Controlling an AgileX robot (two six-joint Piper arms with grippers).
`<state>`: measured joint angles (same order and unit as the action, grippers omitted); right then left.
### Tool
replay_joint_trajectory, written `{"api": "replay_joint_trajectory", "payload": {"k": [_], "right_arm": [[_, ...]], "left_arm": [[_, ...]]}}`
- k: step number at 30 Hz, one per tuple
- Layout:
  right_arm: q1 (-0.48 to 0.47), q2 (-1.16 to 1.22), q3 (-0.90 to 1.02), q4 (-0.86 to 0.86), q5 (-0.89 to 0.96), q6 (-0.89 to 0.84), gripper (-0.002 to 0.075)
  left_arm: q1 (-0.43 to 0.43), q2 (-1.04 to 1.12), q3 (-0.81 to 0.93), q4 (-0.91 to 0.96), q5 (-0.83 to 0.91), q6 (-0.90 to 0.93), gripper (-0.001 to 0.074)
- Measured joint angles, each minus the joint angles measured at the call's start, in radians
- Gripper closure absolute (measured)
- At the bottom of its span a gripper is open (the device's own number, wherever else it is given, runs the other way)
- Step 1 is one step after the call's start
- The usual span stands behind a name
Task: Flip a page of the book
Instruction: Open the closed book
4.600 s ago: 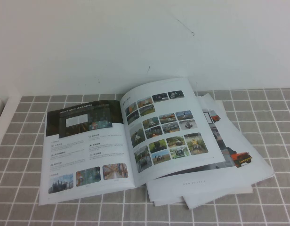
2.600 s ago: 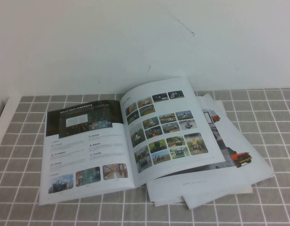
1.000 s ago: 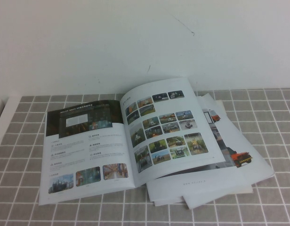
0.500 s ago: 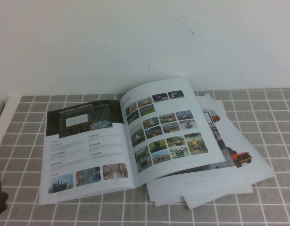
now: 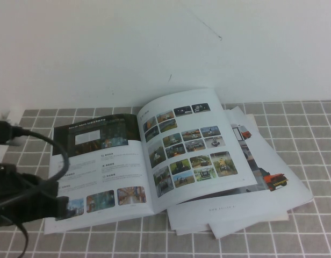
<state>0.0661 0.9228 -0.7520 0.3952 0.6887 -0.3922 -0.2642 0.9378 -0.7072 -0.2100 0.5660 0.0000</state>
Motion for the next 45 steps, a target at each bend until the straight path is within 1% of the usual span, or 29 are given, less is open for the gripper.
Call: {"api": "replay_joint_trajectory", "payload": {"k": [5,12,15,19,24,27,30,34,36,41,45], "right_arm": [[0.0,0.169,-0.029,0.131,0.0,-0.126,0.0729],[0.0,0.341,-0.091,0.471,0.017,-0.417,0.0729],[0.0,0.411,-0.123,0.541,0.029,-0.49,0.0729],[0.028,0.483,-0.174,0.562,0.029,-0.537,0.0703],[0.097,0.573,-0.245,0.573,0.011,-0.557,0.0585],[0.103,0.639,-0.278,0.578,0.003,-0.557,0.0523],[0.103,0.697,-0.307,0.578,0.001,-0.55,0.0487],[0.105,0.768,-0.345,0.58,0.003,-0.55,0.0469],[0.107,0.799,-0.364,0.58,0.003,-0.558,0.0466],[0.107,0.882,-0.411,0.582,0.003,-0.581,0.0463],[0.107,0.951,-0.453,0.59,0.001,-0.59,0.0463]], "left_arm": [[-0.002,0.137,0.0,-0.209,-0.048,0.204,0.0738],[-0.004,0.327,0.0,-0.453,-0.168,0.407,0.0738],[-0.004,0.415,-0.023,-0.538,-0.173,0.516,0.0738],[-0.004,0.52,-0.103,-0.581,-0.144,0.594,0.0738],[-0.004,0.629,-0.235,-0.59,-0.08,0.645,0.0738],[-0.004,0.693,-0.286,-0.59,-0.051,0.649,0.0738],[-0.004,0.746,-0.303,-0.59,-0.036,0.669,0.0738],[0.017,0.815,-0.307,-0.608,-0.019,0.681,0.0738],[0.05,0.853,-0.308,-0.659,0.007,0.707,0.0738],[0.155,0.939,-0.312,-0.853,0.138,0.852,0.0738],[0.202,0.986,-0.318,-0.912,0.179,0.891,0.0738]]}}
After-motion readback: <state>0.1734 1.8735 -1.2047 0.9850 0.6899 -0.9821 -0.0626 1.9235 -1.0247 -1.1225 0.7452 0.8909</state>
